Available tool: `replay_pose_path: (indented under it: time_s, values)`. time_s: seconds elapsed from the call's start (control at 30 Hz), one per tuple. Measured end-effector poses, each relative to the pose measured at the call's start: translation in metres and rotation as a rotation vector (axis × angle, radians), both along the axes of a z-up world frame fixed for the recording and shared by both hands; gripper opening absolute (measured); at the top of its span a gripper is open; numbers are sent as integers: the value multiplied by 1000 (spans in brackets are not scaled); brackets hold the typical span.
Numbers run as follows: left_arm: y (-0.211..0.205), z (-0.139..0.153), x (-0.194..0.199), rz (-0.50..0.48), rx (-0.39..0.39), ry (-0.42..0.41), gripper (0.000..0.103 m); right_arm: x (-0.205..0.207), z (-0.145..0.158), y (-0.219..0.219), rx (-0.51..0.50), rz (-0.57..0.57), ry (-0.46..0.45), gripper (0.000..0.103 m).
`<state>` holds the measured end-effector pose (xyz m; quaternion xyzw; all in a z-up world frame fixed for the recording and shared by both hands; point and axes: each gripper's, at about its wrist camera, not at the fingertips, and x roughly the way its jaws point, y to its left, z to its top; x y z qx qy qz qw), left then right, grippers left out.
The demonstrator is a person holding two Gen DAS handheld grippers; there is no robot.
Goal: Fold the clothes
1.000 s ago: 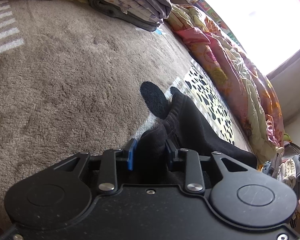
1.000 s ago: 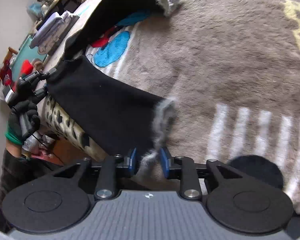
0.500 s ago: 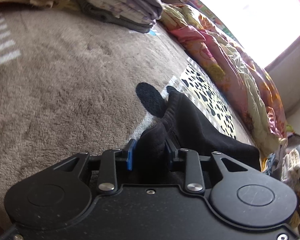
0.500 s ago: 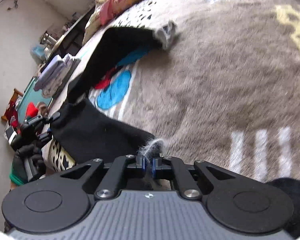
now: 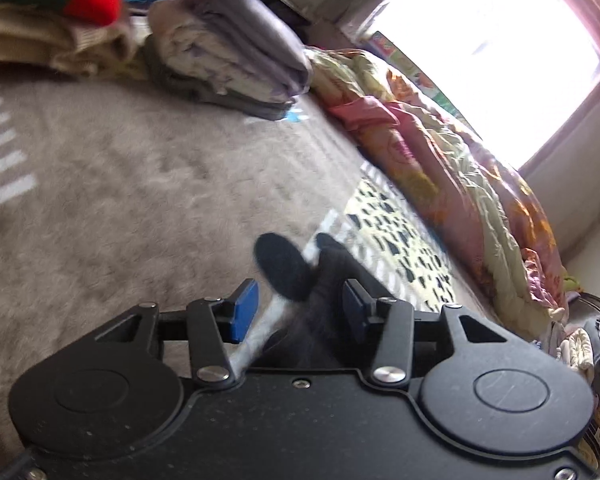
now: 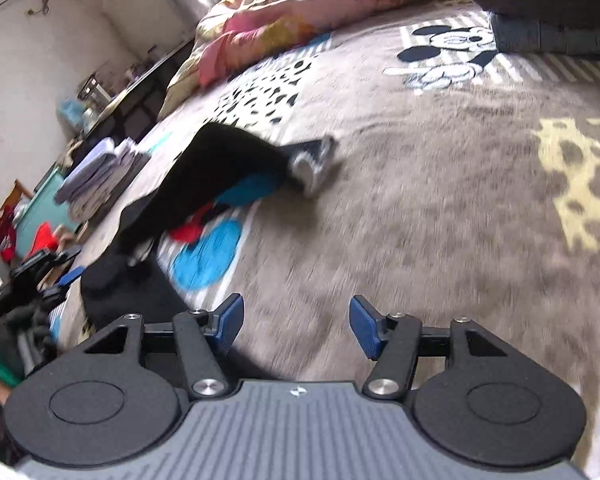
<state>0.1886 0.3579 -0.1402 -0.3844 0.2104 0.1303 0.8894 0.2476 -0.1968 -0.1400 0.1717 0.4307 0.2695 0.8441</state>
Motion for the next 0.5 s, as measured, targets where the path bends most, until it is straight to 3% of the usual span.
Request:
replay_pose_path:
  time_s: [0.3, 0.37, 0.5]
  values:
    - [-14, 3, 45, -90, -1, -13, 46, 58, -14, 47, -157, -4, -177, 60]
    - [-18, 3, 55, -109, 7, -8, 46, 64, -14, 61, -236, 17, -241, 62]
    - [-22, 0, 69, -132, 21, 10, 46, 60, -16, 93, -474, 124, -458, 62]
